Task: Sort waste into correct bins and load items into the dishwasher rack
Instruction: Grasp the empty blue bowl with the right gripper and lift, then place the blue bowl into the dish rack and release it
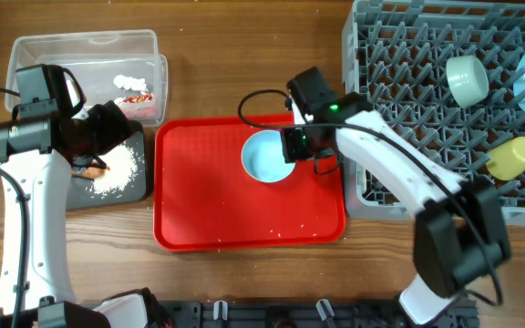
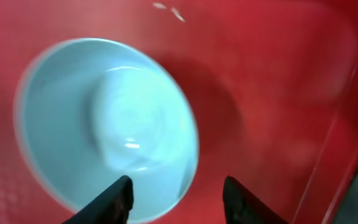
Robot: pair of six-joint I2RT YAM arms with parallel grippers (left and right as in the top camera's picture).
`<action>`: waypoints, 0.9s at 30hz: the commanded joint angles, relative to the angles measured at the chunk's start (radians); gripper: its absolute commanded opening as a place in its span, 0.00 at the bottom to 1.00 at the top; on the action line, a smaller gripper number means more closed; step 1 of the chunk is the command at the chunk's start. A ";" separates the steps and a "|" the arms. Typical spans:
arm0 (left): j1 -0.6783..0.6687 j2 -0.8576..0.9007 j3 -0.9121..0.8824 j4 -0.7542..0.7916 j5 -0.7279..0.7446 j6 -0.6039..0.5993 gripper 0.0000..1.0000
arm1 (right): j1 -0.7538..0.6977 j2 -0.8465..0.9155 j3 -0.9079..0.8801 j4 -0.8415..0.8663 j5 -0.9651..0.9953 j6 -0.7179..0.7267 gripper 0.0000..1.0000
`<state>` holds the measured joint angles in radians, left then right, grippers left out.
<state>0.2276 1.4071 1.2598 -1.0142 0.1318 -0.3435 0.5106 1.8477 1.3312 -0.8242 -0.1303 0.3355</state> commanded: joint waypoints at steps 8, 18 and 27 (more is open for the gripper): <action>0.004 -0.011 0.004 -0.001 0.013 -0.013 0.85 | -0.003 0.105 0.003 0.056 0.031 0.057 0.04; 0.005 -0.011 0.004 -0.001 0.013 -0.013 0.85 | -0.138 -0.345 0.196 0.051 0.682 -0.236 0.04; 0.005 -0.011 0.004 -0.001 0.013 -0.013 0.85 | -0.311 -0.202 0.172 0.185 1.392 -0.307 0.04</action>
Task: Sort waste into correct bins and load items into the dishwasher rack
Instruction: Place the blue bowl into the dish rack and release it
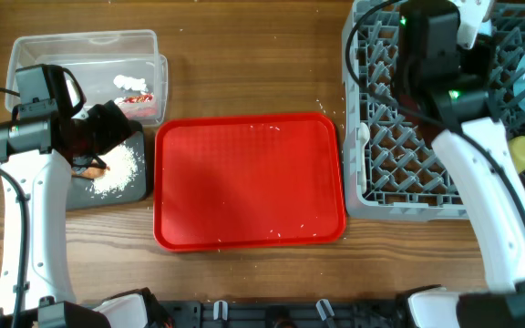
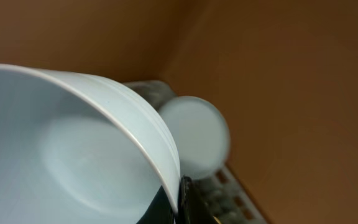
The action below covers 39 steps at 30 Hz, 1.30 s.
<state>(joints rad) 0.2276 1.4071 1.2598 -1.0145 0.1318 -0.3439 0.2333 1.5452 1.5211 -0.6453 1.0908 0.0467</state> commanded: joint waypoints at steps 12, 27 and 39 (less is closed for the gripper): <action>0.005 -0.011 0.004 0.001 0.024 -0.013 0.85 | -0.050 0.505 -0.018 0.064 0.203 -0.070 0.04; 0.005 -0.011 0.004 0.007 0.024 -0.013 0.85 | 0.027 0.492 -0.018 -0.262 -0.072 0.081 0.52; 0.004 -0.011 0.004 0.008 0.024 -0.013 0.93 | 0.027 0.092 -0.018 -0.294 -0.801 0.071 0.80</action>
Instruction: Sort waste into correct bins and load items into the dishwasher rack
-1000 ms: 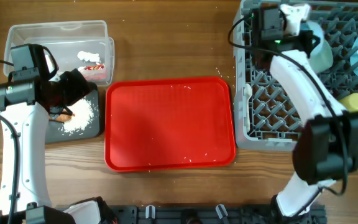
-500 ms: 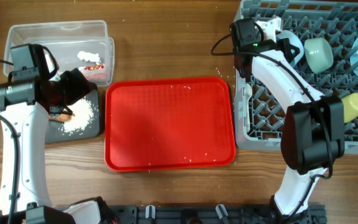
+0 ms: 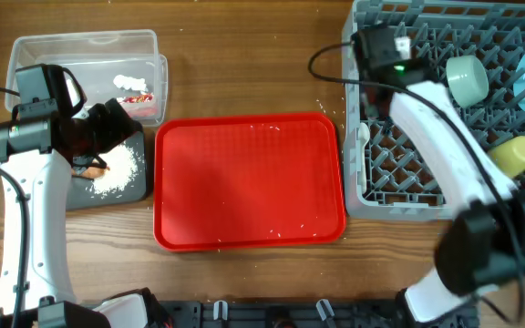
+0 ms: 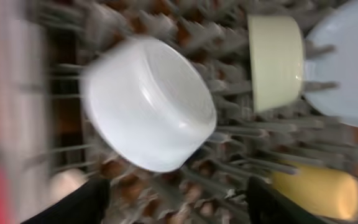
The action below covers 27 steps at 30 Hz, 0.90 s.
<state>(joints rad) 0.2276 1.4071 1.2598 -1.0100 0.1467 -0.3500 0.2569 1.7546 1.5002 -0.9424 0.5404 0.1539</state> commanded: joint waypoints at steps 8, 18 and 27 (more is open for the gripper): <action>-0.193 0.007 0.004 0.113 0.051 0.097 0.99 | -0.068 -0.214 0.003 0.034 -0.755 -0.016 0.99; -0.399 0.099 0.012 -0.172 0.004 0.130 1.00 | -0.270 -0.217 0.003 -0.293 -0.777 -0.025 1.00; -0.396 -0.496 0.006 -0.191 -0.073 0.141 1.00 | -0.270 -0.615 -0.193 -0.143 -0.752 -0.079 1.00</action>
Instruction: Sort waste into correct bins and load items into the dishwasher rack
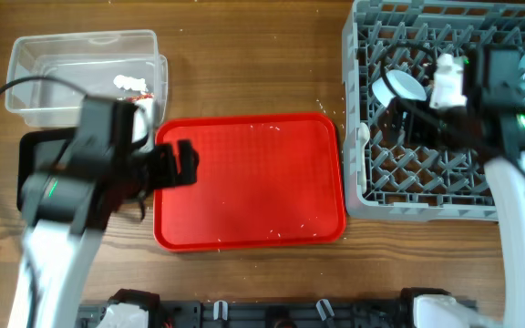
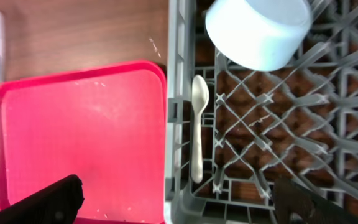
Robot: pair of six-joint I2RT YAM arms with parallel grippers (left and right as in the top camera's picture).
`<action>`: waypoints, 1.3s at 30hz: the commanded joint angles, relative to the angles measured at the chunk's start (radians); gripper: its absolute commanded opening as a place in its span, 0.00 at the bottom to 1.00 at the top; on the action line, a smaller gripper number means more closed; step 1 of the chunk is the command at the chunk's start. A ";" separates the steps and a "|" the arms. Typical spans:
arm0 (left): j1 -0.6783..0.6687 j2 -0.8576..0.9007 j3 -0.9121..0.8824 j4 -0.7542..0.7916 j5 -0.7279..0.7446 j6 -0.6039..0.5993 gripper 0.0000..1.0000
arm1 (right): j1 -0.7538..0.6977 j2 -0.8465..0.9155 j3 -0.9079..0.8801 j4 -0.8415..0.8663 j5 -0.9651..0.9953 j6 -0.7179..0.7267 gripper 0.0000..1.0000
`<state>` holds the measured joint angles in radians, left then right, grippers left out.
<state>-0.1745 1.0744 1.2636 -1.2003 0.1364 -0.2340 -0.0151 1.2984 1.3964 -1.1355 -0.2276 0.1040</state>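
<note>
A pale blue bowl [image 2: 257,28] lies upside down in the grey dishwasher rack [image 2: 328,118], also seen from overhead as the bowl [image 1: 399,88] in the rack's left part. A white spoon [image 2: 197,124] rests along the rack's left edge. My right gripper [image 2: 179,208] hangs open and empty over the rack's left border, well short of the bowl. The red tray [image 1: 249,182] holds only crumbs. My left gripper [image 1: 177,164] is at the tray's left edge, its fingers apart with nothing in them.
A clear plastic bin [image 1: 85,55] with scraps of waste stands at the back left. A black bin [image 1: 30,155] next to the tray is mostly covered by my left arm. The right arm hides the rack's right half from overhead.
My left arm has left the black bin and now reaches to the tray's left edge. My right gripper has drawn back from the bowl and now looks over the rack's left border and the tray.
My right gripper stood open around the bowl's rim on the red tray. Then it held the bowl up over the rack. Then the bowl lay upside down in the rack with the gripper open. Now the gripper is away from it and the left arm has moved.
</note>
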 commanded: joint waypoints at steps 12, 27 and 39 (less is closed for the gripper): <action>0.006 -0.475 -0.181 0.038 -0.156 0.018 1.00 | 0.002 -0.494 -0.292 0.130 0.056 -0.051 1.00; 0.006 -0.475 -0.181 0.027 -0.156 0.018 1.00 | 0.012 -0.379 -0.292 0.130 0.056 -0.051 1.00; 0.006 -0.475 -0.181 0.027 -0.156 0.018 1.00 | 0.012 -0.729 -0.355 0.237 0.176 -0.105 1.00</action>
<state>-0.1745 0.6029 1.0855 -1.1748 -0.0036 -0.2291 -0.0082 0.6468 1.0943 -0.9642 -0.0723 0.0196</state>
